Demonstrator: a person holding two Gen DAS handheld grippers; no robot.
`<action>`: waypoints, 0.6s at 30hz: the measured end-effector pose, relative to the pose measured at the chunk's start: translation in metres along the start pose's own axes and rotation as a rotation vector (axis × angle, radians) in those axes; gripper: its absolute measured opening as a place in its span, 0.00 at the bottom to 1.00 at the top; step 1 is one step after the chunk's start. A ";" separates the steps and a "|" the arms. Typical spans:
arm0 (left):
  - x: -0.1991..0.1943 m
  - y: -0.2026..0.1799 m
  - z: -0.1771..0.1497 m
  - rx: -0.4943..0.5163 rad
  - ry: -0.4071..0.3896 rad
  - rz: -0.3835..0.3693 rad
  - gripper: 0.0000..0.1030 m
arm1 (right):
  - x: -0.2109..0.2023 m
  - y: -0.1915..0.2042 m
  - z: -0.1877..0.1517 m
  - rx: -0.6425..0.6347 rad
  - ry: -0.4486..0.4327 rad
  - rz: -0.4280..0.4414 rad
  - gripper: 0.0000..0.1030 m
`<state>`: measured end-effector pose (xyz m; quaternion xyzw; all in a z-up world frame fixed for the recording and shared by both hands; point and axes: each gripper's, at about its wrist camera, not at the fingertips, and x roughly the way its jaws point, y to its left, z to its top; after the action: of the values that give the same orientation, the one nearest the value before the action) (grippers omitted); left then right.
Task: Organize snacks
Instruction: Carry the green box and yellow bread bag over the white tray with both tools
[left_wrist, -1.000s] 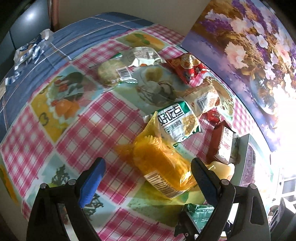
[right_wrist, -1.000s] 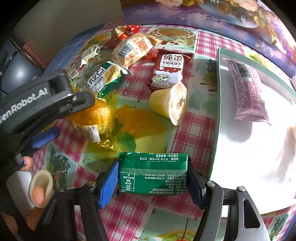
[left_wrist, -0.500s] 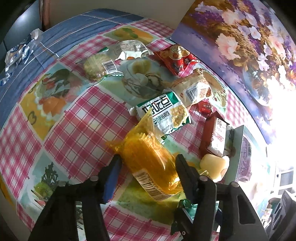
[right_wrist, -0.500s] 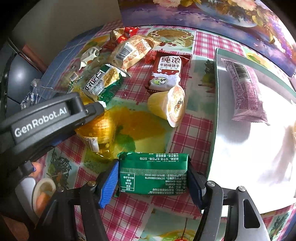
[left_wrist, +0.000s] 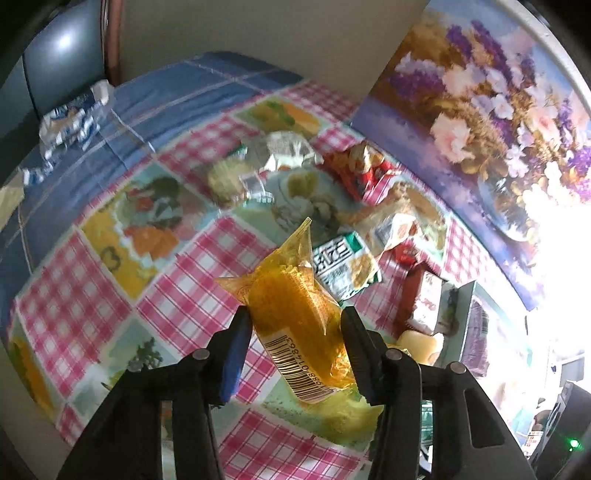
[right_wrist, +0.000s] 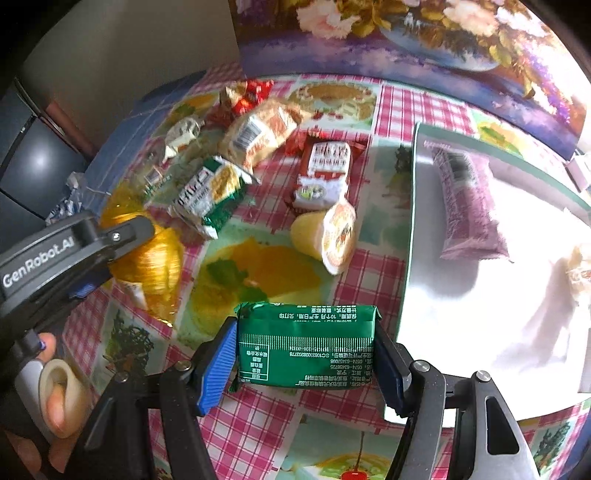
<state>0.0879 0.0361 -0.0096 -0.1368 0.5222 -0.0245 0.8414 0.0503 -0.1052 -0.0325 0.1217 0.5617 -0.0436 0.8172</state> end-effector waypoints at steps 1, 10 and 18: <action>-0.005 -0.001 0.001 0.004 -0.010 -0.002 0.50 | -0.005 0.000 0.000 0.001 -0.011 0.001 0.68; -0.033 -0.019 0.003 0.051 -0.044 -0.006 0.50 | -0.042 -0.010 0.007 0.018 -0.108 0.005 0.68; -0.058 -0.054 0.003 0.100 -0.064 -0.018 0.50 | -0.080 -0.046 0.010 0.118 -0.215 -0.024 0.68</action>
<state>0.0697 -0.0049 0.0564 -0.0998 0.4921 -0.0538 0.8631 0.0200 -0.1574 0.0385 0.1576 0.4685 -0.0992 0.8636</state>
